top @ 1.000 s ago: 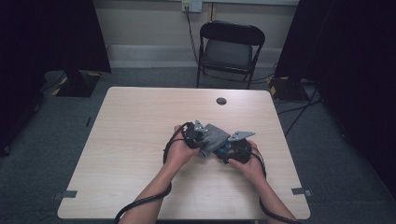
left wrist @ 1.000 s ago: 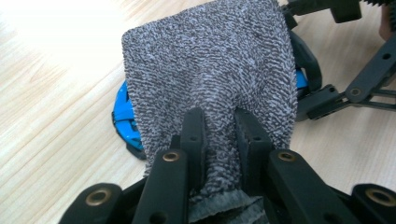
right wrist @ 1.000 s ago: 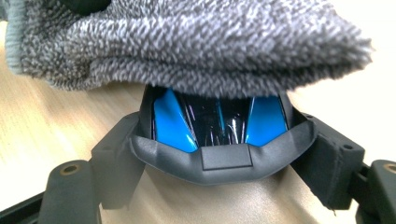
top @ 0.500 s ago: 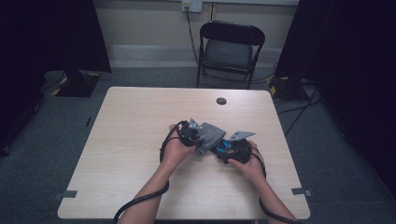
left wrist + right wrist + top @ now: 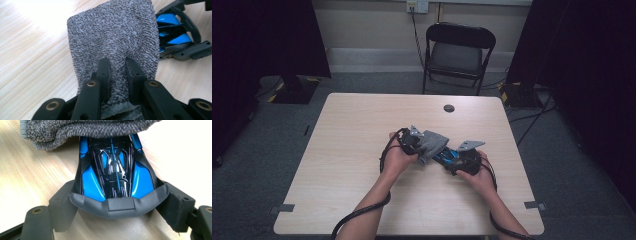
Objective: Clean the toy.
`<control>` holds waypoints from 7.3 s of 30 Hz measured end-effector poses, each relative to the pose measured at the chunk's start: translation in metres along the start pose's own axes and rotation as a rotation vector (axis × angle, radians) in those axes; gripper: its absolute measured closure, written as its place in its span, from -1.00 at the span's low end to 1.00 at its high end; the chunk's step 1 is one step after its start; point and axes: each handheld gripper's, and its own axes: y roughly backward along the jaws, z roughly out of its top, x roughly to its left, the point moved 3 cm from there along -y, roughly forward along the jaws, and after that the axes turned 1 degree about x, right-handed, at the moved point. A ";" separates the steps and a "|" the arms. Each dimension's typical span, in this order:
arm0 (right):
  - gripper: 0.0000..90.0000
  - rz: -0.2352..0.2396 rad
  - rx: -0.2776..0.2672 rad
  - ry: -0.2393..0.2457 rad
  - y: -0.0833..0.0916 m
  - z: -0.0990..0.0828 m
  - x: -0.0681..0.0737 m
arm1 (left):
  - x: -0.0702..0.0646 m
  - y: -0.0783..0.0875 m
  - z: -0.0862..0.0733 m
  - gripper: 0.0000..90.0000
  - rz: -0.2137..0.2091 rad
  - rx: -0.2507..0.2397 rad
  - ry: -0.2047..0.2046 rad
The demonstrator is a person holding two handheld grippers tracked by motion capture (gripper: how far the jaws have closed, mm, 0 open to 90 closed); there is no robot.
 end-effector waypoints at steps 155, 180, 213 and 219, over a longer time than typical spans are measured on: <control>0.02 0.015 -0.035 -0.051 -0.017 0.048 0.001 | -0.047 0.001 -0.040 0.71 -0.145 0.017 -0.025; 0.02 0.014 -0.028 -0.051 -0.018 0.049 0.001 | -0.085 -0.007 -0.031 0.71 -0.234 0.004 -0.063; 0.02 0.017 -0.035 -0.056 -0.019 0.049 0.001 | -0.131 -0.002 -0.023 0.72 -0.359 -0.042 -0.145; 0.01 0.019 -0.037 -0.059 -0.019 0.048 0.001 | -0.122 0.016 -0.026 0.72 -0.339 -0.030 -0.161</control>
